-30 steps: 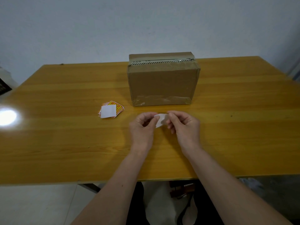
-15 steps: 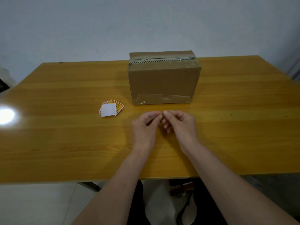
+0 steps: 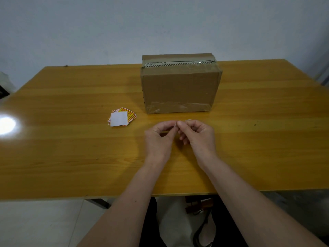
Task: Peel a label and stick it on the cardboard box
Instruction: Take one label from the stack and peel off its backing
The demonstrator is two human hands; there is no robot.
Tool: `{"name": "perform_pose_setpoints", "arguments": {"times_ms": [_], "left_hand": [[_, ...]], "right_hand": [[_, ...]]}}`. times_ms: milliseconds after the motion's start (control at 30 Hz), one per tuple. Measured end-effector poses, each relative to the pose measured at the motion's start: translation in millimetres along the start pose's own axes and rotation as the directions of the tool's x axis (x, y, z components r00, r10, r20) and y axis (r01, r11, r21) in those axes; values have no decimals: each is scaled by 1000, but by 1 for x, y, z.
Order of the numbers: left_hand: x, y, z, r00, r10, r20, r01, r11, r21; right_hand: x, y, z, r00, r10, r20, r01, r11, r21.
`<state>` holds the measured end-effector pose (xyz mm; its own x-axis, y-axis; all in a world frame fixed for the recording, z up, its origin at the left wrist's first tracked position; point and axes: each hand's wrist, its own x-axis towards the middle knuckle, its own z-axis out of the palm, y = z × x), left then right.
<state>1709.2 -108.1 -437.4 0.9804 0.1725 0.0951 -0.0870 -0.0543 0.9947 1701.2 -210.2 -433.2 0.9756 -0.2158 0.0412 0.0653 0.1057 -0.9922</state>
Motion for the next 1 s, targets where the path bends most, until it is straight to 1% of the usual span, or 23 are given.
{"name": "perform_pose_setpoints", "arguments": {"times_ms": [133,333,500,633,767,900,1000], "left_hand": [[1,-2,0,997,68,-24,-66,996,62],[1,-2,0,998,59,-6,-58,997,52],[0,0,0,999,53,-9,-54,998,-12],[-1,-1,-1,997,78,-25,-77,997,33],[0,-2,-1,996,85,-40,-84,996,28],[-2,-2,0,993,115,-33,-114,993,40],[-4,1,0,992,118,-34,-115,991,62]], "right_hand": [[0,1,0,1000,10,-6,-10,1000,-15],[1,2,1,1000,11,-30,-10,1000,14],[1,3,2,999,7,-46,-6,999,34],[1,4,3,998,22,-64,-20,999,41],[1,4,3,998,17,-53,-17,1000,9],[0,2,2,999,21,-43,-19,999,41],[0,3,2,999,8,-38,-7,1000,28]]}}
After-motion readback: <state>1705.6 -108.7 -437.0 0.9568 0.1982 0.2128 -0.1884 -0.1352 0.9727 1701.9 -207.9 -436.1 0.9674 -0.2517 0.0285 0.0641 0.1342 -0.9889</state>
